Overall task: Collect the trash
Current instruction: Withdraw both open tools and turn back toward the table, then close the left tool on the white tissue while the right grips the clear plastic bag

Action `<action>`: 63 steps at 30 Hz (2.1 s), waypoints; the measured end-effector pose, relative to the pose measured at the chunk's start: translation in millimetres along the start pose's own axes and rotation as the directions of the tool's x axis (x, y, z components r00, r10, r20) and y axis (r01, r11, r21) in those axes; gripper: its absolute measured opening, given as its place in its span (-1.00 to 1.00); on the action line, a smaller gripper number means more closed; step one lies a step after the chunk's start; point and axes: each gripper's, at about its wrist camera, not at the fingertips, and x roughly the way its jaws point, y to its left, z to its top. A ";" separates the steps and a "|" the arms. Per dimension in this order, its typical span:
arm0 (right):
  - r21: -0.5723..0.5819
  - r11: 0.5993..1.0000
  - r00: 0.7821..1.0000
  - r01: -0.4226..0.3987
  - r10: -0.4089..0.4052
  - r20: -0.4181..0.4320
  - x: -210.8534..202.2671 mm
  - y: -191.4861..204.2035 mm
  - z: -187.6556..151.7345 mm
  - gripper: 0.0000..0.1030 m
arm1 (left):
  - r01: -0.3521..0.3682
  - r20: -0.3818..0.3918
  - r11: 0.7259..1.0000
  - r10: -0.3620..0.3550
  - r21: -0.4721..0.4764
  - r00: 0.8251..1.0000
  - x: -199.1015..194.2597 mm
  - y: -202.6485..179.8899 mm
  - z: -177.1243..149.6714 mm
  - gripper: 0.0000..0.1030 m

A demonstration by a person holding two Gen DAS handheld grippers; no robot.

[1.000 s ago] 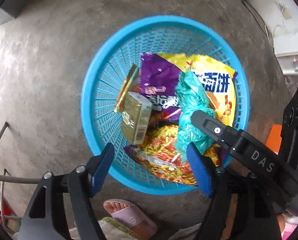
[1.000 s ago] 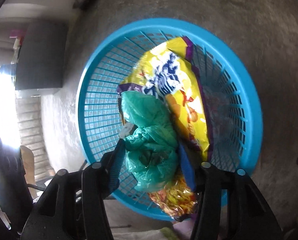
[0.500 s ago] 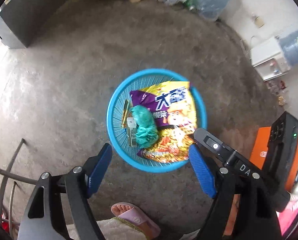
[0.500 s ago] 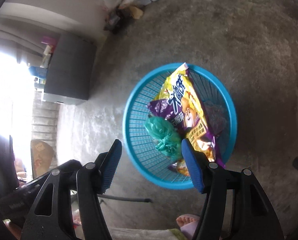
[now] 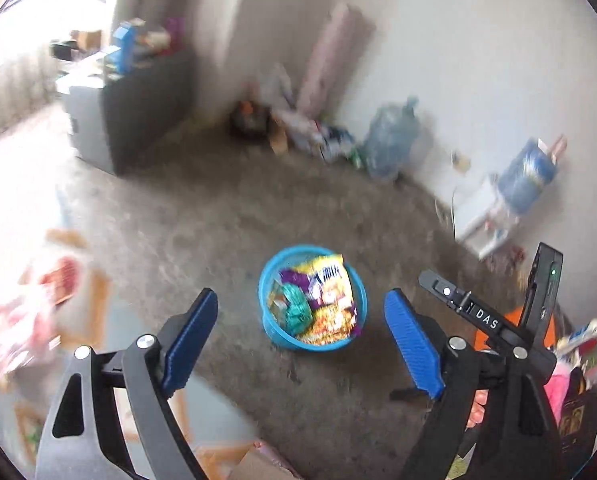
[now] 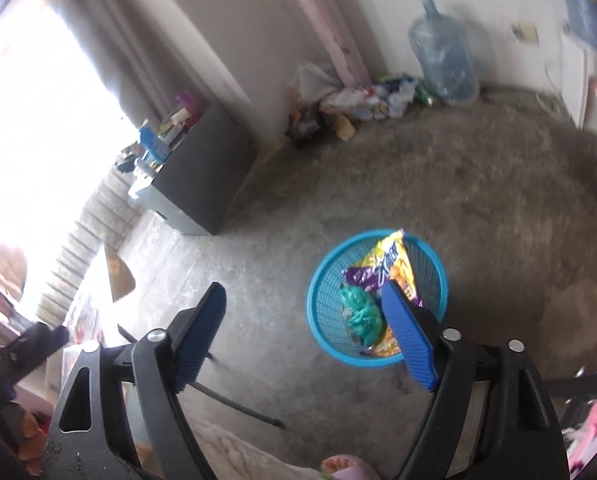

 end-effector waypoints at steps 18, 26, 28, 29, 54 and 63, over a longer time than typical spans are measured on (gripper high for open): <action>-0.494 0.863 0.992 0.105 -0.058 0.110 -37.1 161.0 -65.2 0.84 | -0.291 0.197 0.909 0.357 -0.297 0.913 -177.6 125.8 -107.1 0.90; -0.658 0.745 0.990 0.109 -0.020 0.142 -45.2 195.9 -92.5 0.84 | -0.340 0.191 0.832 0.456 -0.439 0.869 -220.3 162.4 -126.1 0.90; -0.679 0.730 0.992 0.077 0.009 0.122 -47.1 199.2 -95.4 0.84 | -0.349 0.205 0.823 0.475 -0.449 0.856 -229.3 167.2 -130.2 0.90; -0.687 0.724 0.993 0.058 0.027 0.112 -47.9 198.9 -96.5 0.84 | -0.353 0.212 0.819 0.483 -0.452 0.850 -232.6 168.4 -131.8 0.90; -0.445 0.798 0.912 -0.407 0.324 -0.251 9.5 237.4 -90.4 0.61 | -0.382 0.341 0.898 0.436 -0.216 0.833 -190.8 192.5 -107.4 0.90; -0.350 0.812 0.862 -0.466 0.329 -0.386 78.7 267.6 -82.0 0.13 | -0.412 0.276 0.886 0.460 -0.214 0.844 -135.3 233.2 -74.7 0.27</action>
